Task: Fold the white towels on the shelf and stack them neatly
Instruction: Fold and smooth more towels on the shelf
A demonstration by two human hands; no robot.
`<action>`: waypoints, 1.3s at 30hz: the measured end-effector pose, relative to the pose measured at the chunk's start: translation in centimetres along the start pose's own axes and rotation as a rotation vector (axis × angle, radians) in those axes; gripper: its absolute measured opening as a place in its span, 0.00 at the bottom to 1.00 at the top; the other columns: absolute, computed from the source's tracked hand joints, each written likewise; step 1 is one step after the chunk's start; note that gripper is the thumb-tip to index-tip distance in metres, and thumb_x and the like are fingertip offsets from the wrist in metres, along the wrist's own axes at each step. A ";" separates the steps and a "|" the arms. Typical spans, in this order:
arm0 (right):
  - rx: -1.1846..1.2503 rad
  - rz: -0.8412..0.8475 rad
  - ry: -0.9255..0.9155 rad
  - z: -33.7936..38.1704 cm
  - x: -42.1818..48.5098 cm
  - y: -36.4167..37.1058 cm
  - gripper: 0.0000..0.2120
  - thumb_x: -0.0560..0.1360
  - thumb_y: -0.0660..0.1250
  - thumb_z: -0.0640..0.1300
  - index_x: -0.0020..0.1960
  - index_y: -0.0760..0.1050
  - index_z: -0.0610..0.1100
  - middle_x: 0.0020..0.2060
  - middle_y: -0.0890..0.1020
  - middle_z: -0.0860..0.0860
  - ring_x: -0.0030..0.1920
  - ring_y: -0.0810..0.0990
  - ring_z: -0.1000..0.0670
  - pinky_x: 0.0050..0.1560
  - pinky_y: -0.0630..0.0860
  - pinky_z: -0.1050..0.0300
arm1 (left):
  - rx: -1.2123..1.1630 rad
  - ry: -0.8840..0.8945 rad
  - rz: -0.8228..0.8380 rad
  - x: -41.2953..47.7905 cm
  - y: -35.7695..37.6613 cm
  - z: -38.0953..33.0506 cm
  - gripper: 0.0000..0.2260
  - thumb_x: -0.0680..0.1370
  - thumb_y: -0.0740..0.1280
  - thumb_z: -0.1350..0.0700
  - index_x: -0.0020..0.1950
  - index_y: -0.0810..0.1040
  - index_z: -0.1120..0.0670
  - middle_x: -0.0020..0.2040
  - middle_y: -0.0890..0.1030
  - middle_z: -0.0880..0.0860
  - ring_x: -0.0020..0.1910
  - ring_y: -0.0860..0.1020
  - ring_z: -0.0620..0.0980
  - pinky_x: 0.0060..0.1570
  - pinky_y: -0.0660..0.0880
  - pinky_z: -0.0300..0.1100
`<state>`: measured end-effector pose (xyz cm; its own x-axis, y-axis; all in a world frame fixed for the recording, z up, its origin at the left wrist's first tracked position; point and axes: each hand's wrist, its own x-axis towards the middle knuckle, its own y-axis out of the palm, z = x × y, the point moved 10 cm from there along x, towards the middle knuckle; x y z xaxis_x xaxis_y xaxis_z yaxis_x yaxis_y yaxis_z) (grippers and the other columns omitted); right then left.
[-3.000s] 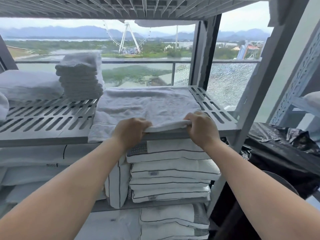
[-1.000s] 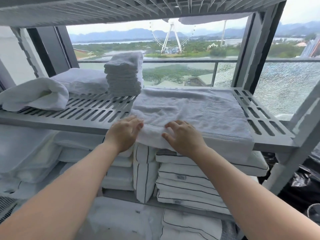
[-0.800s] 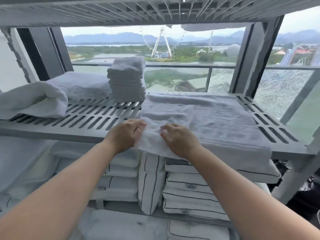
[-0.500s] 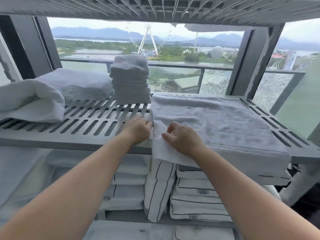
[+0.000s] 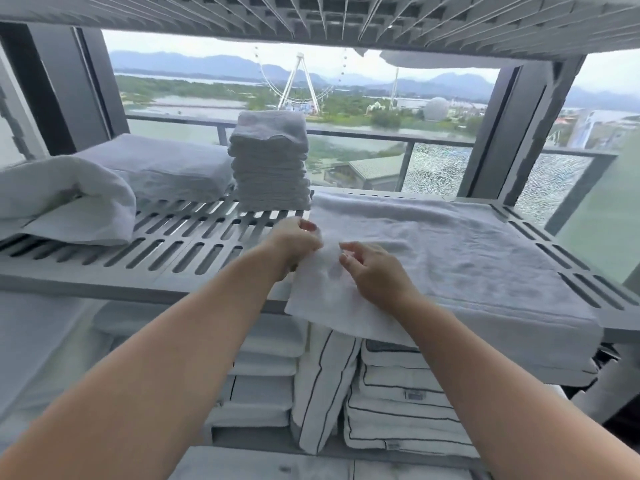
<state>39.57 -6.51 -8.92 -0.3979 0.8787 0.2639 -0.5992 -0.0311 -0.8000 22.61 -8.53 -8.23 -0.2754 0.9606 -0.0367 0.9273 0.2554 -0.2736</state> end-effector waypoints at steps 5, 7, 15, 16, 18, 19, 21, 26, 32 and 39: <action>-0.251 0.070 -0.069 0.8 0.0 1.5 0.21 0.78 0.56 0.64 0.67 0.73 0.61 0.66 0.73 0.50 0.70 0.67 0.47 0.67 0.62 0.45 | 0.341 0.074 -0.348 -1.5 -6.1 -1.4 0.10 0.68 0.64 0.53 0.47 0.79 0.49 0.46 0.82 0.48 0.45 0.80 0.52 0.48 0.78 0.45; -0.311 0.114 -0.107 1.0 0.0 2.3 0.23 0.78 0.53 0.65 0.70 0.70 0.62 0.70 0.70 0.51 0.73 0.64 0.47 0.68 0.59 0.44 | 0.427 0.059 -0.347 -1.4 -6.0 -0.5 0.08 0.72 0.63 0.55 0.48 0.79 0.49 0.48 0.82 0.50 0.49 0.81 0.54 0.52 0.79 0.49; -0.275 0.230 -0.075 0.1 0.3 4.0 0.32 0.80 0.47 0.65 0.81 0.53 0.54 0.81 0.53 0.54 0.80 0.47 0.53 0.78 0.43 0.48 | 0.205 -0.115 -0.214 -0.2 -2.8 1.3 0.13 0.74 0.70 0.46 0.45 0.79 0.57 0.40 0.81 0.56 0.36 0.78 0.56 0.40 0.81 0.52; -0.250 0.209 -0.065 0.0 0.3 3.8 0.31 0.80 0.47 0.63 0.81 0.54 0.52 0.81 0.55 0.53 0.80 0.49 0.53 0.78 0.44 0.49 | 0.156 -0.168 -0.193 -0.2 -2.4 1.4 0.18 0.74 0.70 0.42 0.44 0.77 0.57 0.36 0.77 0.56 0.31 0.74 0.54 0.32 0.77 0.46; -0.188 0.158 -0.045 -0.1 0.3 3.1 0.28 0.82 0.50 0.59 0.80 0.57 0.50 0.79 0.60 0.51 0.79 0.55 0.51 0.78 0.50 0.49 | 0.184 -0.246 -0.177 -0.4 -2.1 1.2 0.23 0.74 0.68 0.36 0.44 0.74 0.57 0.32 0.73 0.53 0.25 0.70 0.50 0.24 0.67 0.35; -0.163 0.136 -0.037 -0.1 0.2 2.8 0.26 0.82 0.51 0.56 0.78 0.60 0.50 0.78 0.64 0.51 0.78 0.59 0.49 0.77 0.54 0.49 | 0.236 -0.257 -0.160 -0.5 -1.9 0.9 0.23 0.74 0.69 0.36 0.45 0.74 0.57 0.31 0.74 0.53 0.23 0.70 0.49 0.22 0.65 0.32; -0.129 0.102 -0.014 -0.1 0.0 2.3 0.21 0.82 0.52 0.52 0.73 0.67 0.50 0.73 0.71 0.50 0.73 0.67 0.45 0.72 0.63 0.48 | 0.308 -0.256 -0.091 -0.9 -0.8 0.3 0.19 0.74 0.73 0.43 0.42 0.74 0.58 0.24 0.75 0.52 0.15 0.70 0.48 0.18 0.64 0.31; -0.113 0.093 0.019 0.1 -0.5 1.9 0.20 0.82 0.51 0.50 0.72 0.67 0.51 0.71 0.72 0.50 0.70 0.69 0.44 0.68 0.65 0.48 | 0.479 -0.158 0.014 -1.8 0.1 -1.3 0.09 0.73 0.74 0.59 0.42 0.75 0.60 0.26 0.73 0.55 0.20 0.68 0.51 0.22 0.63 0.33; -0.209 0.125 -0.014 0.4 -1.1 2.0 0.15 0.79 0.55 0.57 0.63 0.71 0.56 0.66 0.73 0.52 0.67 0.71 0.47 0.64 0.65 0.49 | 0.707 -0.165 0.096 -2.6 -1.0 -0.2 0.10 0.73 0.74 0.56 0.42 0.76 0.60 0.34 0.74 0.58 0.32 0.70 0.55 0.32 0.66 0.42; -0.247 -0.015 -0.040 0.6 -1.1 0.8 0.12 0.74 0.60 0.60 0.53 0.73 0.57 0.54 0.74 0.51 0.63 0.69 0.45 0.62 0.68 0.47 | 0.585 0.090 -0.100 0.1 -1.8 -0.9 0.11 0.74 0.73 0.47 0.43 0.83 0.54 0.42 0.81 0.49 0.44 0.79 0.50 0.45 0.75 0.42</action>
<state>39.07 -7.83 -9.54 -0.4200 0.8585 0.2941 -0.4194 0.1038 -0.9018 21.14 -8.85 -6.82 -0.3077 0.9471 0.0914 0.5974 0.2671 -0.7562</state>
